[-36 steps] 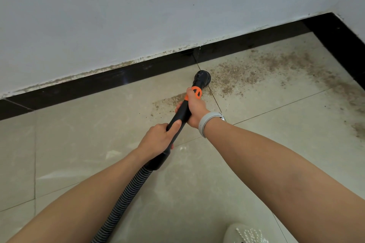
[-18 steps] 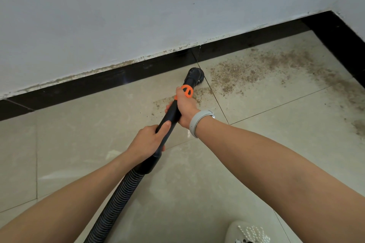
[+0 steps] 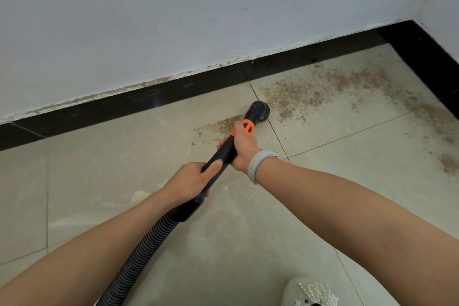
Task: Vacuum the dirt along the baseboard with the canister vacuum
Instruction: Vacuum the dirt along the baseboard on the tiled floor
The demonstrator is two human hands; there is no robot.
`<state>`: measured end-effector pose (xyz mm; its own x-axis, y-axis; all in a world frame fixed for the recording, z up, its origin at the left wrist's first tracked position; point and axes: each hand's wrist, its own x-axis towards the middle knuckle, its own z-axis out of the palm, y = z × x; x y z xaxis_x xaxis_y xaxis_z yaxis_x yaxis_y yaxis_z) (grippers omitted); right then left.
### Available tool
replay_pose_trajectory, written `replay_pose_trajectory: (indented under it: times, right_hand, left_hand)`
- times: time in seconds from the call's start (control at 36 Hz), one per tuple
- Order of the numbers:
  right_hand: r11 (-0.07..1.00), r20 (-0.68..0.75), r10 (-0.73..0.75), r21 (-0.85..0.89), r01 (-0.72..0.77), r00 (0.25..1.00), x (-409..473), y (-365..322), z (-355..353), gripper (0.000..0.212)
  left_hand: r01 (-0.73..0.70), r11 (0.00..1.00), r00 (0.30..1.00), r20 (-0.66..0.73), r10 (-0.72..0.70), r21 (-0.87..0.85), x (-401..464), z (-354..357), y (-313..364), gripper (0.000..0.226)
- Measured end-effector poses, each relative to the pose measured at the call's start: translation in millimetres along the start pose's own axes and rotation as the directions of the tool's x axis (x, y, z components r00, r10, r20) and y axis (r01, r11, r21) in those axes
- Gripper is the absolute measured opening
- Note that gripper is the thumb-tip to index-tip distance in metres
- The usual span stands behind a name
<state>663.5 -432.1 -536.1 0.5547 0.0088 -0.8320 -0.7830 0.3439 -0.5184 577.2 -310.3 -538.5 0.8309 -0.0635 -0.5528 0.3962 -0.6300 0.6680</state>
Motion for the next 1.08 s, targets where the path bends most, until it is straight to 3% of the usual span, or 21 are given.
replay_pose_trajectory:
  times: [0.28, 0.47, 0.69, 0.86, 1.08]
  right_hand:
    - [0.998, -0.027, 0.011, 0.065, -0.009, 1.000, -8, 13, 1, 0.031]
    - [1.000, 0.045, -0.007, 0.030, 0.006, 0.999, -20, 17, 16, 0.030]
    - [0.994, 0.169, 0.063, -0.100, -0.047, 0.984, -40, 47, 59, 0.030]
    - [0.972, 0.226, 0.179, -0.190, -0.137, 0.958, -60, 98, 91, 0.026]
    - [0.945, 0.266, 0.271, -0.258, -0.203, 0.925, -83, 150, 115, 0.024]
  left_hand:
    - [-0.006, 0.999, 1.000, 0.018, 0.005, 0.048, -13, -5, -3, 0.054]
    - [0.018, 0.998, 0.996, -0.088, -0.014, 0.053, -29, -12, -10, 0.052]
    - [0.126, 0.991, 0.967, -0.220, -0.131, -0.037, -71, -27, -39, 0.051]
    - [0.242, 0.963, 0.927, -0.263, -0.266, -0.122, -117, -34, -80, 0.050]
    - [0.324, 0.939, 0.893, -0.288, -0.345, -0.117, -164, -38, -121, 0.050]
